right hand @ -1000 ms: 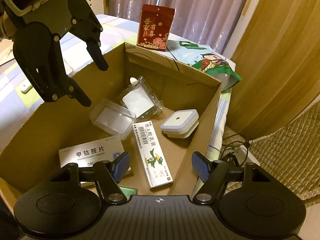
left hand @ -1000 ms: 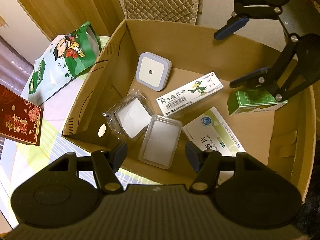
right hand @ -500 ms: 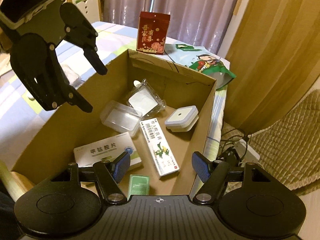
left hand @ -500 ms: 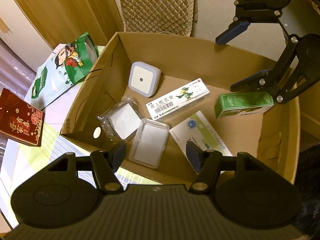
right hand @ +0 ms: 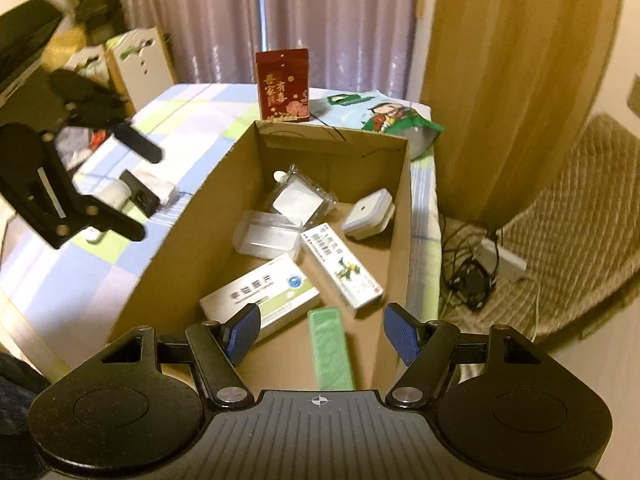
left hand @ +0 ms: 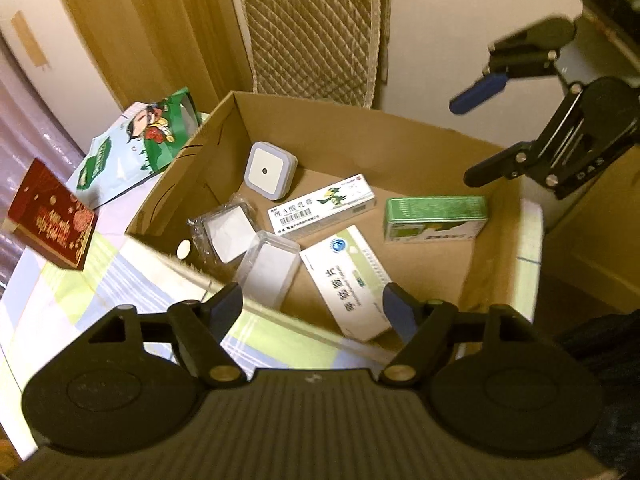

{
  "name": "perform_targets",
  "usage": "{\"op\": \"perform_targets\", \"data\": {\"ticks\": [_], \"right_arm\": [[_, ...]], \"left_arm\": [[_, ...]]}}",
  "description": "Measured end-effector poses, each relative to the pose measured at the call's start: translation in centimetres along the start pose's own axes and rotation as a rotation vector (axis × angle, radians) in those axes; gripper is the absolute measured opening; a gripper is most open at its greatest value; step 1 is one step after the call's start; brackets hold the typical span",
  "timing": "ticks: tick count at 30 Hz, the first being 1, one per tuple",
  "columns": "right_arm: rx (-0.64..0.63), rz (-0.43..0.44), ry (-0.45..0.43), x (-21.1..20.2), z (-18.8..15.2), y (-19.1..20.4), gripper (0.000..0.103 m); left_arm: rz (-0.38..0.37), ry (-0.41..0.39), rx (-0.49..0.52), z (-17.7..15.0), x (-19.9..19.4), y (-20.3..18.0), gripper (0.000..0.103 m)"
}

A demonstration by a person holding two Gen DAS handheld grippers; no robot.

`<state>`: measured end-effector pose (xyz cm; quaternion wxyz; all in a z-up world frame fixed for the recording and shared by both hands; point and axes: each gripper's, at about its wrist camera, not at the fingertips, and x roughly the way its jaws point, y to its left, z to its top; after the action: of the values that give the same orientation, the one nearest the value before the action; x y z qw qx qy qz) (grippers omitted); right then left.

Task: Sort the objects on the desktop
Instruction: 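Withdraw both tools from the cardboard box back toward the table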

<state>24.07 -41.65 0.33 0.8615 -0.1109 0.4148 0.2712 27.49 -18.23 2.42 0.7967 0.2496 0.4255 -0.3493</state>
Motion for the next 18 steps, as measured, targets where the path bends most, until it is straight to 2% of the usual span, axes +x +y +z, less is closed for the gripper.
{"op": "perform_targets", "data": {"ticks": [3, 4, 6, 10, 18], "right_arm": [[0.054, 0.001, -0.004, -1.2, -0.8, 0.7, 0.072], [0.069, -0.004, -0.01, -1.6, -1.0, 1.0, 0.086], [0.1, -0.018, -0.033, -2.6, -1.5, 1.8, 0.099], [0.158, -0.014, -0.064, -3.8, -2.0, 3.3, 0.099], [0.267, -0.03, -0.03, -3.6, -3.0, 6.3, 0.099]], "left_arm": [[0.002, -0.021, -0.046, -1.6, -1.5, -0.3, 0.079], [0.004, -0.024, -0.069, -2.3, -2.0, -0.2, 0.08], [0.007, -0.032, -0.114, -3.8, -2.8, -0.1, 0.081], [0.014, -0.046, -0.205, -6.8, -4.6, 0.0, 0.083], [0.027, -0.074, -0.388, -12.7, -8.0, 0.3, 0.083]]}}
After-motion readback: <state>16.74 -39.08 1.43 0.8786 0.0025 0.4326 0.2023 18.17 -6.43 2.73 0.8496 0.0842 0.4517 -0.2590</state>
